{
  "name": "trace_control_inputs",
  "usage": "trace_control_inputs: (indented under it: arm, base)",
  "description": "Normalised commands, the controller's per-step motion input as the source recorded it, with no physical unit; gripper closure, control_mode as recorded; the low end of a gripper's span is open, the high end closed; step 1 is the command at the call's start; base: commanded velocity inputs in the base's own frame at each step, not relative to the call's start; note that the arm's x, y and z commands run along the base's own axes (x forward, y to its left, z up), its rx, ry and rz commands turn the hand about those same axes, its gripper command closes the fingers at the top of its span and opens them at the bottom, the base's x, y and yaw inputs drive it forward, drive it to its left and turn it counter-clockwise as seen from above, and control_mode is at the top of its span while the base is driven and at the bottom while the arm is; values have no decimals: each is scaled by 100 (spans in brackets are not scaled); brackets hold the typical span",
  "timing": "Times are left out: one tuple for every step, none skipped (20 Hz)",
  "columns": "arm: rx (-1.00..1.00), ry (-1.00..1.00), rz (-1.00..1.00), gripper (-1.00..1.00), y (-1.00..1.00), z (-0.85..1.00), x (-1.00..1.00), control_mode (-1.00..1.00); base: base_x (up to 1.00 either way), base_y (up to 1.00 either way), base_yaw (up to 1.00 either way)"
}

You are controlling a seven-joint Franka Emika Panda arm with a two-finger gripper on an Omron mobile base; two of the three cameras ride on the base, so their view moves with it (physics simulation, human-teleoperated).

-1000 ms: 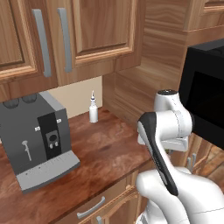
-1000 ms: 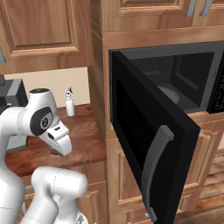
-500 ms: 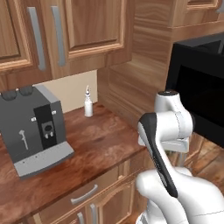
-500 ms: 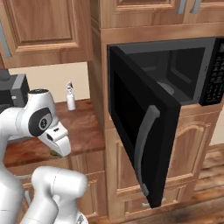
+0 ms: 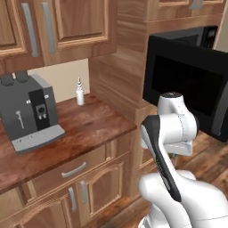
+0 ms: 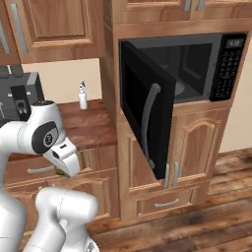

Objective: Place the sponge inside the microwave to prepare for sanitizing.

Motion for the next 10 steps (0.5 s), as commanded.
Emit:
trace_control_inputs:
  arm:
    - [0,0,0,100,0,0,0,100]
    - [0,0,0,100,0,0,0,100]
    - [0,0,0,100,0,0,0,100]
    - [0,0,0,100,0,0,0,100]
    - [0,0,0,100,0,0,0,100]
    - [0,0,0,100,0,0,0,100]
    - [0,0,0,100,0,0,0,100]
    - [0,0,0,100,0,0,0,100]
    - [0,0,0,100,0,0,0,100]
    - [0,0,0,100,0,0,0,100]
  base:
    - [-76,6,0]
    - [-61,8,0]
    - [-66,6,0]
    - [-46,5,-14]
    - [-43,4,-30]
    - [-26,1,-40]
    - [-10,10,-41]
    - [-13,10,-42]
    - [-10,10,-45]
    - [-18,1,-47]
